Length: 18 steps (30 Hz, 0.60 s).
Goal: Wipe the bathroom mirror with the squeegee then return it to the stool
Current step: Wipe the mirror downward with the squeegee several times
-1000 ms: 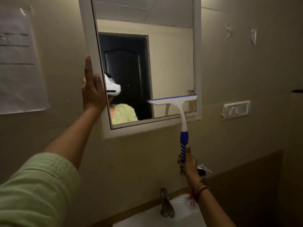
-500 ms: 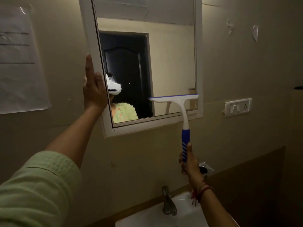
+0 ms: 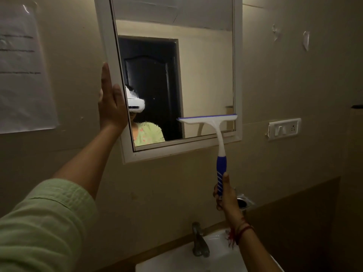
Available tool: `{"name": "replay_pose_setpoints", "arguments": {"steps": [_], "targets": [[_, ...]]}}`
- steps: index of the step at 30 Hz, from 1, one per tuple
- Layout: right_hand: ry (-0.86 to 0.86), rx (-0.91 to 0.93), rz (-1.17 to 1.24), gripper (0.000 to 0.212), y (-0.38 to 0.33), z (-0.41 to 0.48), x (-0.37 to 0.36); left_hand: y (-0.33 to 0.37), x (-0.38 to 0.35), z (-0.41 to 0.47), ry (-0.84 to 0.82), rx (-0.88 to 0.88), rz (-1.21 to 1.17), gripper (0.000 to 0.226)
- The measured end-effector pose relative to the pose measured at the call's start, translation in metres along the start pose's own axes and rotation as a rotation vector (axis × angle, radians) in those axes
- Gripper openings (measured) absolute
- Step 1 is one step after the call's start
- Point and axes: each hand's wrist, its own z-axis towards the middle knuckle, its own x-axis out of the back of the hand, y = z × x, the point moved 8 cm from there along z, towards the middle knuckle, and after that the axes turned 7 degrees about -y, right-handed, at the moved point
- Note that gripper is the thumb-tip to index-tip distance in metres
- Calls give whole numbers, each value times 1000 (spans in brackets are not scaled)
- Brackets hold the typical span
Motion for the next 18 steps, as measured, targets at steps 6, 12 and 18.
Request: {"name": "replay_pose_setpoints", "arguments": {"steps": [6, 12, 18], "targets": [[11, -29, -6, 55, 14, -3, 8, -1, 0, 1, -1, -3, 0, 48], [56, -65, 56, 52, 37, -16, 20, -2, 0, 0, 9, 20, 10, 47], [178, 57, 122, 54, 9, -33, 27, 5, 1, -1, 23, -20, -3, 47]]}}
